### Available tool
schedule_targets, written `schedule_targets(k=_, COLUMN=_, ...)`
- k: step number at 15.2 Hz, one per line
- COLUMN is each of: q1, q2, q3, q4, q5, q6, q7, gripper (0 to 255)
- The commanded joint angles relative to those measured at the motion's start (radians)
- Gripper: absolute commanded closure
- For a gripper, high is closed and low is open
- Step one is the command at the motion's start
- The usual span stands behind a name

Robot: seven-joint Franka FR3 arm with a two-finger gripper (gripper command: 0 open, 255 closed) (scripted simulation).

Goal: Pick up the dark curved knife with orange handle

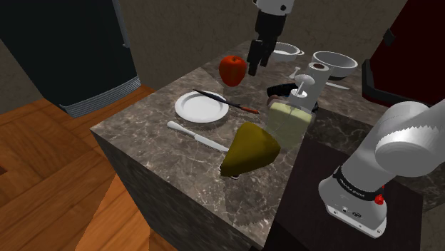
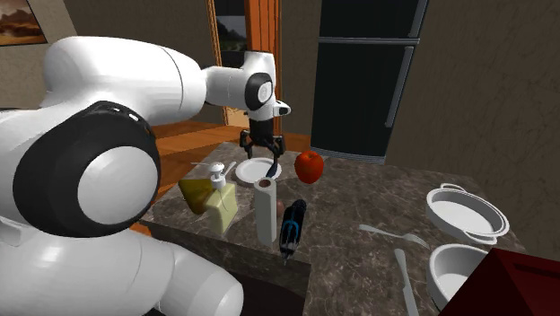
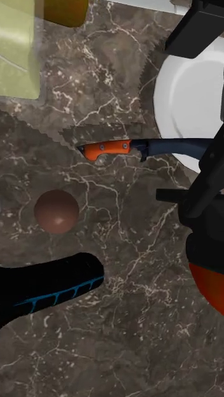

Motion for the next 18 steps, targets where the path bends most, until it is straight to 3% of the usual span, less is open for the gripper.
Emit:
schedule_targets(k=1, q1=0.003, q2=0.066, q3=0.01, q4=0.004, q5=-0.001, q6=0.056, q7=0.001, gripper=0)
schedule_targets(k=10, q1=0.014, q2=0.39, q3=0.048, q4=0.104, q5=-0.031, q6=0.244, q7=0.018, gripper=0)
schedule_targets(k=18, q1=0.016, q2=0.455, q3=0.051, q4=0.064, q5=-0.04, q6=0.347, q7=0.022, gripper=0)
